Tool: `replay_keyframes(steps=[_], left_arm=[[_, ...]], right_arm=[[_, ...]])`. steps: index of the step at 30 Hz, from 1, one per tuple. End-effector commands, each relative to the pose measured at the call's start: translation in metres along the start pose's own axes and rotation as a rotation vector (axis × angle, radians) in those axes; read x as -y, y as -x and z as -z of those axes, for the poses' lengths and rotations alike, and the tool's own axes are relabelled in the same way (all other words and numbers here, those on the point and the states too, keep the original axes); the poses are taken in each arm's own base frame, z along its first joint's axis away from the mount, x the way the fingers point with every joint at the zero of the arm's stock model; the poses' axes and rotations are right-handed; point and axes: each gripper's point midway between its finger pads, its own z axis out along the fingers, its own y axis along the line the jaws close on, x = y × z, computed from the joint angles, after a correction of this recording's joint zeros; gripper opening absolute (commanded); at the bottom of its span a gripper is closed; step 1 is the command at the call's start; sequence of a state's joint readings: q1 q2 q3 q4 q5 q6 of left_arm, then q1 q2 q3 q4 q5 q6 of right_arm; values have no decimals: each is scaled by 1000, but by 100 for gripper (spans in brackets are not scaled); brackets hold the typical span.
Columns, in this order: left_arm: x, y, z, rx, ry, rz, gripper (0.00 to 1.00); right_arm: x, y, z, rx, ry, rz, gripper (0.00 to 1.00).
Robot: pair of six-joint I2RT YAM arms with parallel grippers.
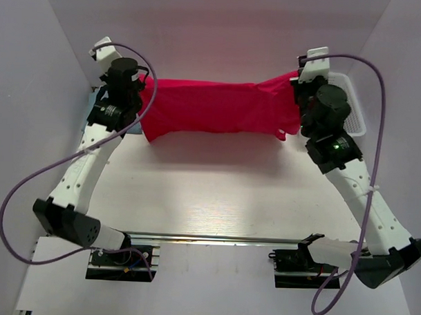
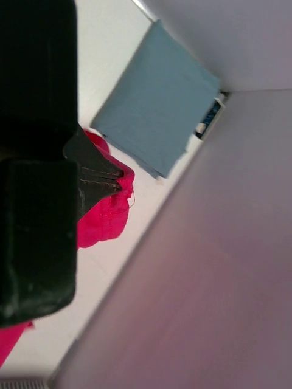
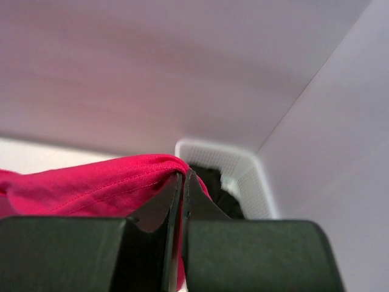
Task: Fold and stack the t-shirts
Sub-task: Flatten out the tshirt
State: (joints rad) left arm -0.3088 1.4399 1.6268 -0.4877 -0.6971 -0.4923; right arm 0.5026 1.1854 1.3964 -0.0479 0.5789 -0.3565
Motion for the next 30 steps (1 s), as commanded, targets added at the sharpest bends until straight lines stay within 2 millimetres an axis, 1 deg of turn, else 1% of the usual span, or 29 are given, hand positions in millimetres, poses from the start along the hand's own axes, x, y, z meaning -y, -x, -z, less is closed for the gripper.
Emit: replay_keyframes(steps=[1,2,3,4,5,6,8,9,10,11,12,13,14,16,17,19,20,21,22,23,24,25,27,28,29,30], left_arm=[[-3,86,46,185,-95,87,0],[-3,92,52,201,-112,90,0],[-6,102,60,224,-122,101,0],[-8,111,67,248,-131,106,0],[-15,122,80,271,-141,126,0],[-15,129,91,288,-167,136,0],[-17,142,106,327,-209,131,0],[-23,150,121,347,-229,153,0],[-24,158,130,371,-257,152,0],[-24,162,138,380,-284,148,0],[-27,168,145,391,-289,157,0],[-31,176,158,411,-317,172,0],[-32,177,165,412,-342,160,0],[-35,184,178,432,-374,162,0],[-38,190,191,449,-406,172,0],[-39,191,200,452,-441,169,0],[-38,193,207,453,-469,165,0],[-42,194,212,456,-476,162,0],[-43,200,220,472,-495,158,0],[-44,198,223,468,-505,153,0],[-45,200,228,473,-518,155,0],[-46,201,232,480,-529,157,0],[-50,201,242,480,-554,152,0],[-48,202,248,483,-583,149,0],[-51,205,258,497,-603,154,0],[-52,203,261,493,-617,149,0]], right_arm=[[50,80,26,198,-71,30,0],[61,97,37,239,-81,25,0],[67,104,43,246,-79,42,0],[66,113,48,278,-48,55,0],[80,131,64,325,-61,34,0],[82,134,67,328,-57,61,0],[98,155,89,398,-65,47,0],[104,161,95,414,-72,65,0],[107,163,99,416,-73,70,0],[117,174,109,437,-84,62,0],[120,179,115,452,-79,67,0],[121,180,117,446,-69,77,0],[128,188,125,468,-79,66,0],[137,197,140,502,-79,59,0],[138,202,147,518,-59,62,0],[140,210,161,560,-29,64,0],[137,212,169,577,11,77,0],[136,217,178,608,36,81,0],[132,218,183,620,67,92,0],[136,219,191,633,71,95,0],[136,219,194,635,74,101,0],[141,221,208,662,79,109,0],[141,221,213,677,88,124,0],[145,220,222,688,87,126,0],[143,218,224,687,100,137,0],[140,218,228,697,125,140,0]])
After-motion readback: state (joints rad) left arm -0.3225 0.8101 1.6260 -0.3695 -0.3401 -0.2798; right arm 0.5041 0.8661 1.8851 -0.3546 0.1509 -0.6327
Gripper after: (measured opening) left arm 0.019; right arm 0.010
